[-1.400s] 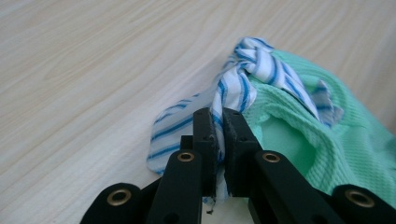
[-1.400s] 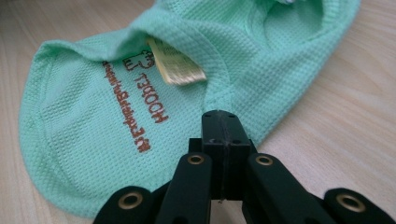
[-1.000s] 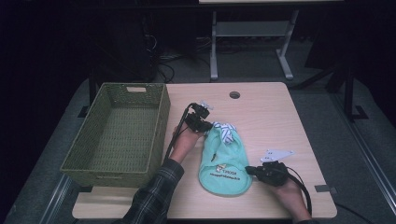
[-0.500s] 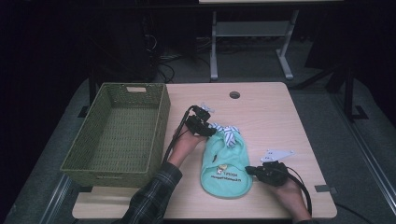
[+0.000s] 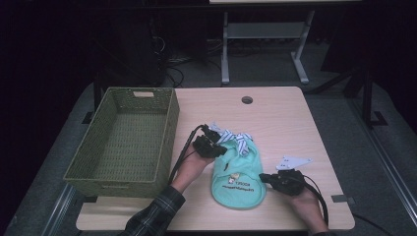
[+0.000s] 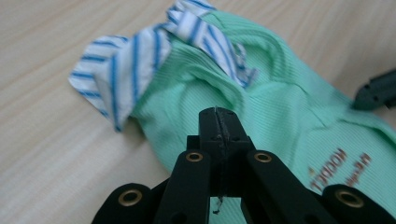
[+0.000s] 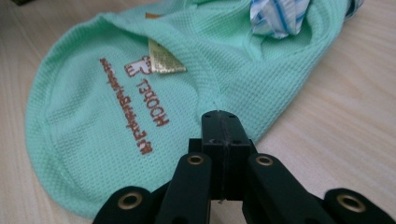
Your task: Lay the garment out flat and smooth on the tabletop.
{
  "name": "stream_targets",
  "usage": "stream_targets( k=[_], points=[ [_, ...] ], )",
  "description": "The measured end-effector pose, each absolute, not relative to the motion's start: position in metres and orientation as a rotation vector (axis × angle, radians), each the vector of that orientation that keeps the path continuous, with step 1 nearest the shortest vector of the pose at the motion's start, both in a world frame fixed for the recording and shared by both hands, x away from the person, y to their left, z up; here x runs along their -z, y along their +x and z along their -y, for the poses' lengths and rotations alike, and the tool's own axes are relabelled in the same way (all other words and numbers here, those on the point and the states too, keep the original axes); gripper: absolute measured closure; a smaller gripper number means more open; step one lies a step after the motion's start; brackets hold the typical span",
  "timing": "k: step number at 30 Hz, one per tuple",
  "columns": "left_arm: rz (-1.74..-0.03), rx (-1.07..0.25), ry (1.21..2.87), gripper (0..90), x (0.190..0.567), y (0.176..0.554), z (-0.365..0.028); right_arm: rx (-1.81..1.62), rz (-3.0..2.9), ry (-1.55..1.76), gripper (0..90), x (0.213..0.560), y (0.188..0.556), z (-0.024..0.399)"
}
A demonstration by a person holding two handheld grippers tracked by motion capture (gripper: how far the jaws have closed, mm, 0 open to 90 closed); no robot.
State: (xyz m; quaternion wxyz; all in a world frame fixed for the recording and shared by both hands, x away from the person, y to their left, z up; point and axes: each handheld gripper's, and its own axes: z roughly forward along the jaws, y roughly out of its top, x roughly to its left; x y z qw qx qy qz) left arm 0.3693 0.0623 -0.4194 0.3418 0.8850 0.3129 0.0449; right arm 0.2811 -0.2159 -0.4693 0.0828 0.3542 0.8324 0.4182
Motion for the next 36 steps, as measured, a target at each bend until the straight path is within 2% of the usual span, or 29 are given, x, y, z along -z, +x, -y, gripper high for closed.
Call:
stream_targets(
  k=[10, 21, 36],
  points=[
    [-0.768, -0.073, 2.375, 89.3, 0.432, 0.329, -0.072, -1.241, -2.477, 1.049, 89.8, 0.469, 0.29, 0.215],
    [-0.777, -0.043, 2.433, 89.3, 0.45, 0.319, -0.078, -1.186, -2.523, 1.031, 89.8, 0.475, 0.29, 0.209],
    [-0.695, 0.028, 2.409, 86.6, 0.453, 0.291, -0.076, -1.154, -2.571, 1.024, 89.8, 0.472, 0.264, 0.216]
  ],
)
